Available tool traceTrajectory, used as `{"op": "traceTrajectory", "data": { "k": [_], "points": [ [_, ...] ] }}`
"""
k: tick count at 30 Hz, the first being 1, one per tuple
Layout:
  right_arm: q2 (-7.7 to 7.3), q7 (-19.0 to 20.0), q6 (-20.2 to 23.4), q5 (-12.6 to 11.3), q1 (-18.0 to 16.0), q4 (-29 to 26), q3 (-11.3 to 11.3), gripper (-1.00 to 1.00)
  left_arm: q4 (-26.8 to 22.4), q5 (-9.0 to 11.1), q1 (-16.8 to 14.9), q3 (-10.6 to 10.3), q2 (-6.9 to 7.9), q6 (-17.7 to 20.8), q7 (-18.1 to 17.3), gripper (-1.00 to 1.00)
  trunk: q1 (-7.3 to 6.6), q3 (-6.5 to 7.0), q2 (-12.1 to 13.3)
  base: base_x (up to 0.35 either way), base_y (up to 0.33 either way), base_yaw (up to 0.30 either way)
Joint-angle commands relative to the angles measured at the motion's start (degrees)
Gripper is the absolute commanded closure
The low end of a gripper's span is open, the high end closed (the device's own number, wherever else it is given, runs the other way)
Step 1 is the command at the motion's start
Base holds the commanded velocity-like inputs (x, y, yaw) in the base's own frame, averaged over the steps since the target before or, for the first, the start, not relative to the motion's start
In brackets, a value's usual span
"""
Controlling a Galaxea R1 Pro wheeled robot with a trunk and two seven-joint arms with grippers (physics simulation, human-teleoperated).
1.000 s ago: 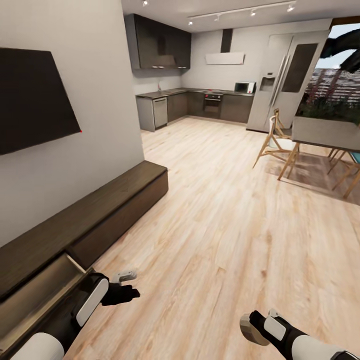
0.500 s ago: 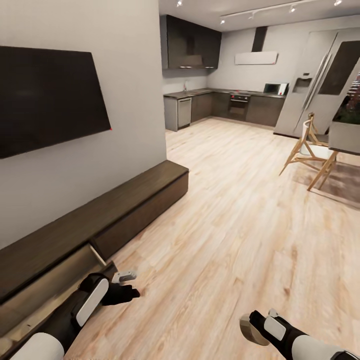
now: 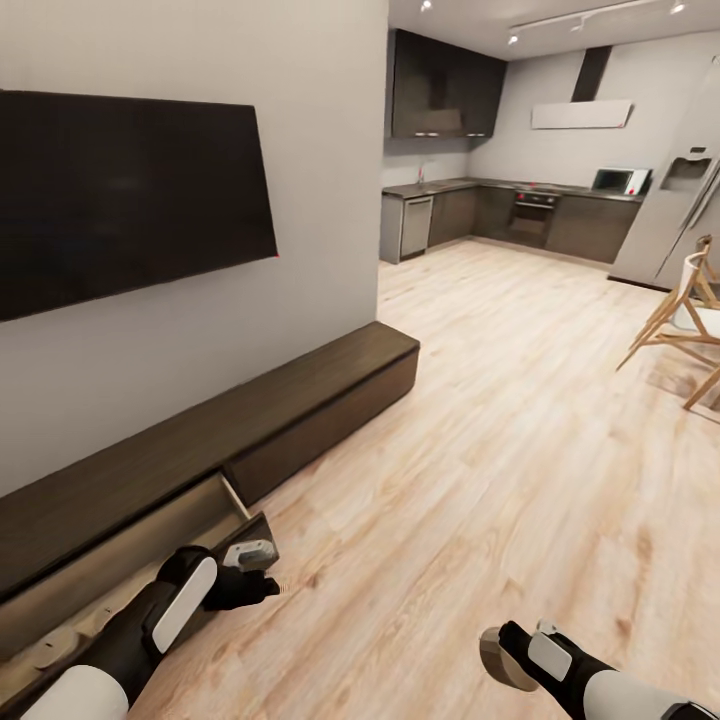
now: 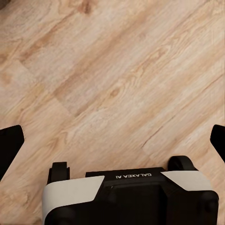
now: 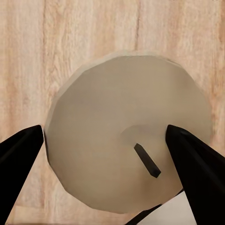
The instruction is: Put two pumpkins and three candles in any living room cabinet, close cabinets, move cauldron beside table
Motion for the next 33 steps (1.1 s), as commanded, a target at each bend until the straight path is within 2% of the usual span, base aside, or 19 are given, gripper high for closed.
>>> {"op": "traceTrajectory", "data": {
  "k": [1,12,33],
  "points": [
    [-0.06,-0.44,0.28,-0.23,0.01,-0.21,0.41,1.00,-0.04,0.59,-0.06,-0.22,0.05,0.09,0.57,-1.00,0.00,-0.05,-0.04,0.025,-0.018,0.291],
    [-0.06,-0.44,0.28,-0.23,0.01,-0.24,0.41,1.00,-0.05,0.59,-0.06,-0.26,0.05,0.09,0.57,-1.00,0.00,-0.05,-0.04,0.135,-0.116,0.291],
    [-0.06,-0.44,0.28,-0.23,0.01,-0.25,0.41,1.00,-0.05,0.59,-0.06,-0.23,0.05,0.09,0.57,-1.00,0.00,-0.05,-0.04,0.005,-0.005,0.291]
  ]
}}
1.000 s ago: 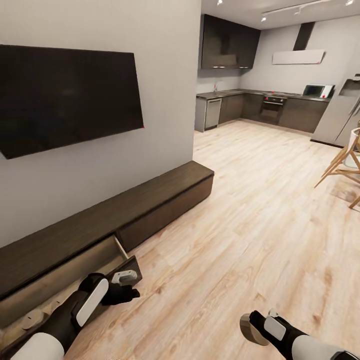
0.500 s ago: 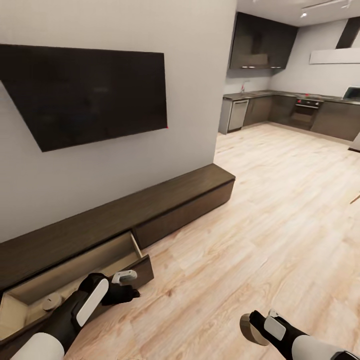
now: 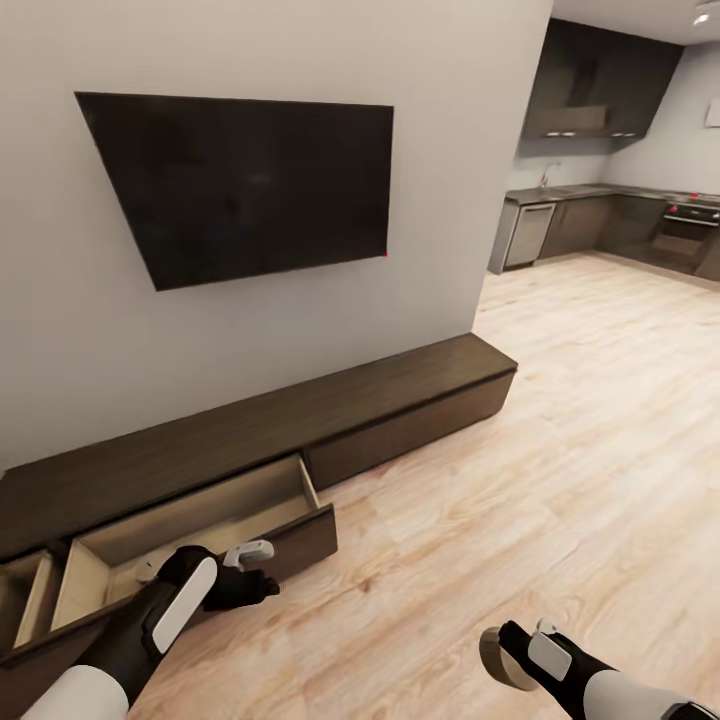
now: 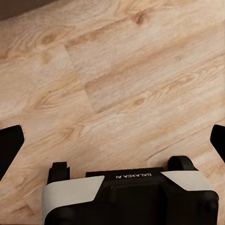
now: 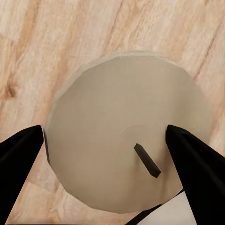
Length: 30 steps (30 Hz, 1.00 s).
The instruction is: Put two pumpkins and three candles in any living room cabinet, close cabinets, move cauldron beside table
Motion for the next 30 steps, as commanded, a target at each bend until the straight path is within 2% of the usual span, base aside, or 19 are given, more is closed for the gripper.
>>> {"op": "traceTrajectory", "data": {
  "k": [1,15,23,30],
  "points": [
    [-0.06,-0.44,0.28,-0.23,0.01,-0.23,0.41,1.00,-0.04,0.59,-0.06,-0.22,0.05,0.10,0.57,-1.00,0.00,-0.05,-0.04,0.031,-0.029,0.291],
    [-0.06,-0.38,0.28,-0.22,0.01,-0.25,0.41,1.00,-0.09,0.59,-0.06,-0.20,0.06,0.10,0.57,-1.00,0.00,-0.05,-0.04,0.023,-0.019,0.291],
    [-0.06,-0.36,0.28,-0.17,0.01,-0.24,0.41,1.00,-0.09,0.59,-0.06,-0.21,0.06,0.10,0.57,-1.00,0.00,-0.05,-0.04,0.157,-0.004,0.283],
    [-0.06,-0.35,0.28,-0.15,0.01,-0.25,0.41,1.00,-0.08,0.59,-0.06,-0.26,0.04,0.10,0.57,-1.00,0.00,-0.05,-0.04,0.154,-0.035,0.084]
  ]
}}
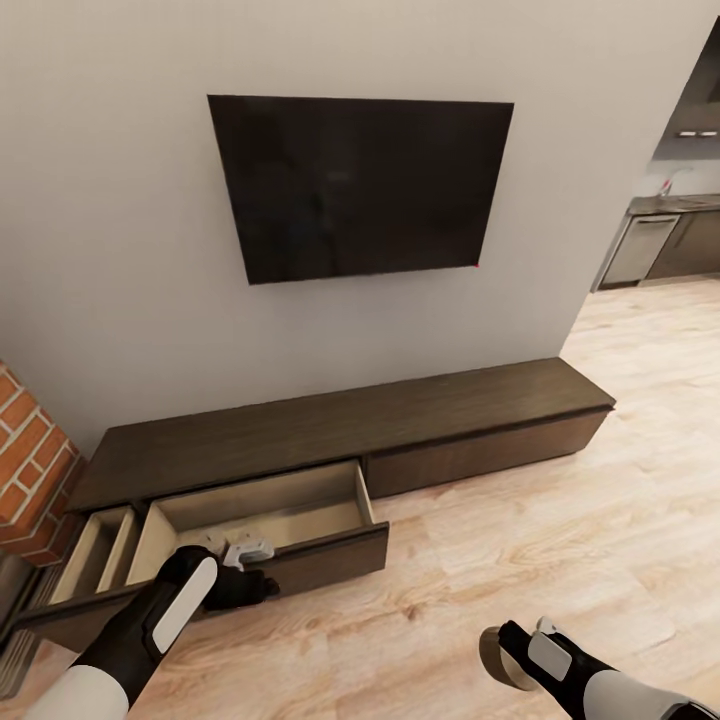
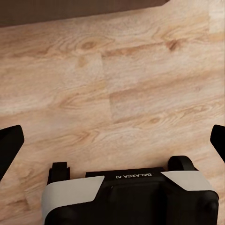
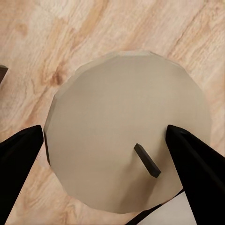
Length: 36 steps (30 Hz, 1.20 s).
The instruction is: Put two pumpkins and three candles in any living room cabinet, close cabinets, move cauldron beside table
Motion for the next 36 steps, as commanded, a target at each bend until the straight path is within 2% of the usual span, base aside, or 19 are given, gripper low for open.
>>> {"op": "traceTrajectory", "data": {
  "k": [1,21,29,36],
  "points": [
    [-0.05,-0.43,0.28,-0.25,-0.01,-0.19,0.42,1.00,-0.07,0.60,-0.04,-0.21,0.07,0.10,0.57,-1.00,0.01,-0.06,-0.04,0.071,-0.007,0.010],
    [-0.05,-0.44,0.28,-0.25,-0.01,-0.19,0.42,1.00,-0.06,0.60,-0.04,-0.19,0.08,0.10,0.57,-1.00,0.01,-0.06,-0.04,0.105,-0.017,0.001],
    [-0.12,-0.36,0.28,-0.25,-0.01,-0.19,0.37,1.00,-0.08,0.60,-0.04,-0.22,0.08,0.10,0.57,-1.00,0.01,-0.06,-0.04,0.104,0.000,0.190],
    [-0.05,-0.40,0.28,-0.25,-0.01,-0.19,0.42,1.00,-0.08,0.60,-0.04,-0.22,0.08,0.10,0.57,-1.00,0.01,-0.06,-0.04,0.052,0.000,0.036]
  ]
}}
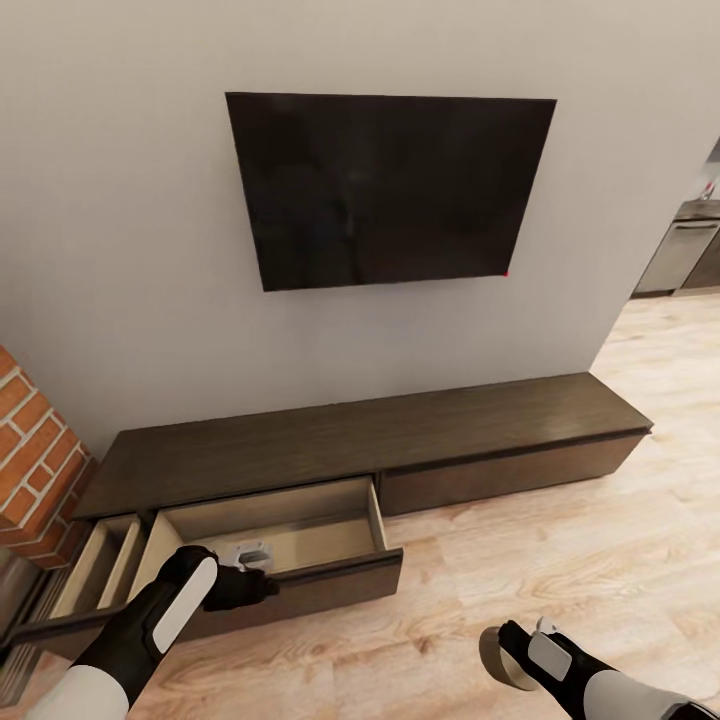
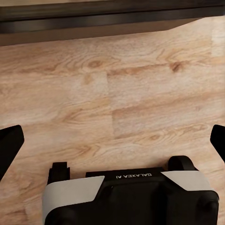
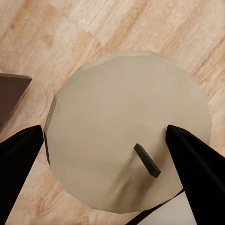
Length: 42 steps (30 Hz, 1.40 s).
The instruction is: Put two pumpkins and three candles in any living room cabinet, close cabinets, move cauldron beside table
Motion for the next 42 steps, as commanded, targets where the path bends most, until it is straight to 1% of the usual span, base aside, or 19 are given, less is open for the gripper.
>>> {"op": "traceTrajectory", "data": {
  "k": [1,5,12,23,30,42],
  "points": [
    [-0.05,-0.41,0.28,-0.26,-0.01,-0.19,0.42,1.00,-0.07,0.60,-0.04,-0.20,0.06,0.10,0.57,-1.00,0.00,-0.06,-0.04,0.015,0.000,0.005],
    [-0.08,-0.38,0.34,-0.26,-0.01,-0.19,0.41,1.00,-0.07,0.60,-0.04,-0.20,0.06,0.10,0.57,-1.00,0.00,-0.06,-0.04,0.124,0.024,0.046],
    [-0.06,-0.40,0.28,-0.26,-0.01,-0.19,0.42,1.00,-0.08,0.60,-0.04,-0.13,0.06,0.10,0.57,-1.00,0.00,-0.06,-0.04,0.052,0.016,0.193],
    [-0.04,-0.37,0.28,-0.26,-0.01,-0.19,0.42,1.00,-0.04,0.60,-0.04,-0.20,0.06,0.10,0.57,-1.00,0.00,-0.06,-0.04,0.152,0.036,0.046],
    [-0.04,-0.37,0.28,-0.26,-0.01,-0.19,0.42,1.00,-0.02,0.60,-0.04,-0.15,0.06,0.10,0.57,-1.00,0.00,-0.06,-0.04,0.028,0.054,0.194],
    [-0.04,-0.32,0.28,-0.26,-0.01,-0.19,0.42,1.00,-0.04,0.60,-0.04,-0.12,0.06,0.10,0.57,-1.00,0.00,-0.06,-0.04,0.001,0.072,0.032]
  ]
}}
